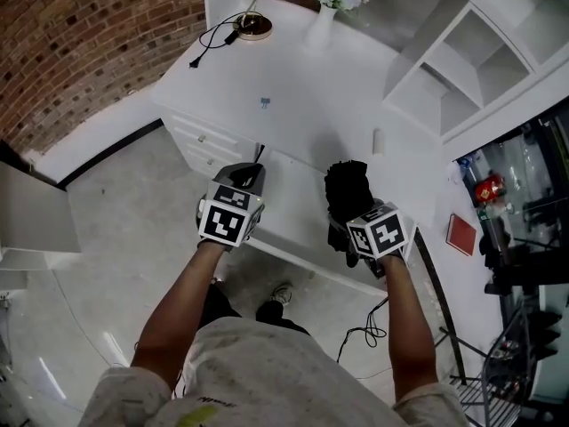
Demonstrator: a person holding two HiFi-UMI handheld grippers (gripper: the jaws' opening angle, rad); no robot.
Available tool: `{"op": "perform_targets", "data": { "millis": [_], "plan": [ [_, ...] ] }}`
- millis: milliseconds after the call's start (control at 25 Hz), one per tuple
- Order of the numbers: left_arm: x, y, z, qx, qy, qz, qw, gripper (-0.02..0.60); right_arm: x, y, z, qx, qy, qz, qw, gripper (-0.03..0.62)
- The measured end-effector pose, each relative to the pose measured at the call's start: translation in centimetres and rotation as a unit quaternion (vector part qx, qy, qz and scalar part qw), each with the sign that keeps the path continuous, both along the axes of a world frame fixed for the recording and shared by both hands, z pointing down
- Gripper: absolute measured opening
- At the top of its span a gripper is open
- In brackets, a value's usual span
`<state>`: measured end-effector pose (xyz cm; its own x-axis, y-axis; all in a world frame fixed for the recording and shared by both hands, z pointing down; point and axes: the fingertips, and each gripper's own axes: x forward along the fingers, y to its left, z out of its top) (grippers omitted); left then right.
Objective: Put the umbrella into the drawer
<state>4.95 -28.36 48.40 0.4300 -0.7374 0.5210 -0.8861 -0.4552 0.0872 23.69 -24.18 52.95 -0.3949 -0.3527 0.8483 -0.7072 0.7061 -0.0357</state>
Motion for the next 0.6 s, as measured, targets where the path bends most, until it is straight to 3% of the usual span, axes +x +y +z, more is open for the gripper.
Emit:
{"op": "perform_targets", "data": {
  "millis": [600],
  "plan": [
    [0.6, 1.0, 4.0, -0.032, -0.005, -0.005, 0.9995, -0.003, -1.0, 1.7, 6.4, -0.096, 0.084, -0.116, 0.985, 0.258]
  ]
}}
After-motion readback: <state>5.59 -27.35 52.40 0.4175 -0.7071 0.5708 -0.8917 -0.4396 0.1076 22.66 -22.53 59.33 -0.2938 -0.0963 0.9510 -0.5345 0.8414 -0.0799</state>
